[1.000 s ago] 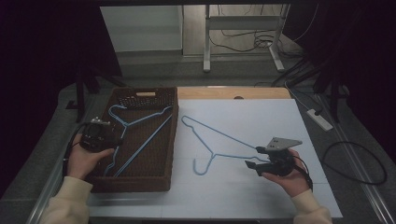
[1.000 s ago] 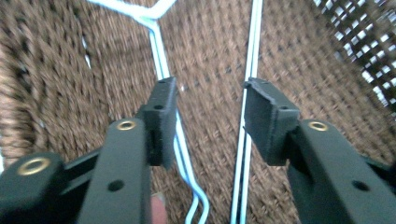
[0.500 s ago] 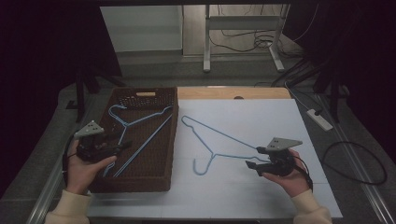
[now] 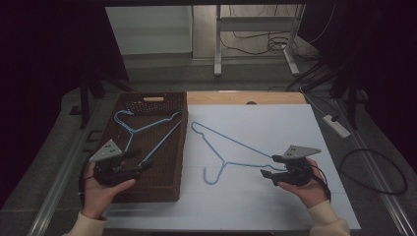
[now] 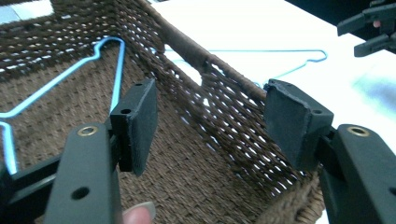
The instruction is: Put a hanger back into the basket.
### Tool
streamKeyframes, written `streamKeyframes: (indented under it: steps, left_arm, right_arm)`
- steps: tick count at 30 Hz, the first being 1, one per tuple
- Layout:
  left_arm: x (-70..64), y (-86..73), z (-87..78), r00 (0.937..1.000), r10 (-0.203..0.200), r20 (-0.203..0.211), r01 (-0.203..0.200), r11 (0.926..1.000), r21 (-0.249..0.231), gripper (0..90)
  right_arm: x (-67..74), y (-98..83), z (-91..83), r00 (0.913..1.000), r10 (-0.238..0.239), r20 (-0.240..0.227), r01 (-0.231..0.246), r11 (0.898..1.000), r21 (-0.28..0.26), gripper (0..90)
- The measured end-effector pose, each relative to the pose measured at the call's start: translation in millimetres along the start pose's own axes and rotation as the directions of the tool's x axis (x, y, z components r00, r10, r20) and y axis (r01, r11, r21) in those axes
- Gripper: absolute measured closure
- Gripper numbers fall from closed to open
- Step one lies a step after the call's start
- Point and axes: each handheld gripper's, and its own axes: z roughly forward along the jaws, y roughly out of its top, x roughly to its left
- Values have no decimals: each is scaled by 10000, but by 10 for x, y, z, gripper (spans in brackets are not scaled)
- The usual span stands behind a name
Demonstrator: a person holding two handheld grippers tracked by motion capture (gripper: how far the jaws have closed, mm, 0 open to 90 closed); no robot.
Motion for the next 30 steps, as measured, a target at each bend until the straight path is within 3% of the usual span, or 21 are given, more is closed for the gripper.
streamKeyframes:
  steps: [10,30]
  left_arm:
    - [-98,-116,56,9999,103,-72,-103,9999,-19,366]
    - [-151,-120,83,9998,221,27,-220,9997,-143,361]
  right_arm:
    - [-10,-43,-25,10000,85,25,-85,9999,-80,295]
    - [14,-71,-2,9999,44,132,-45,10000,61,300]
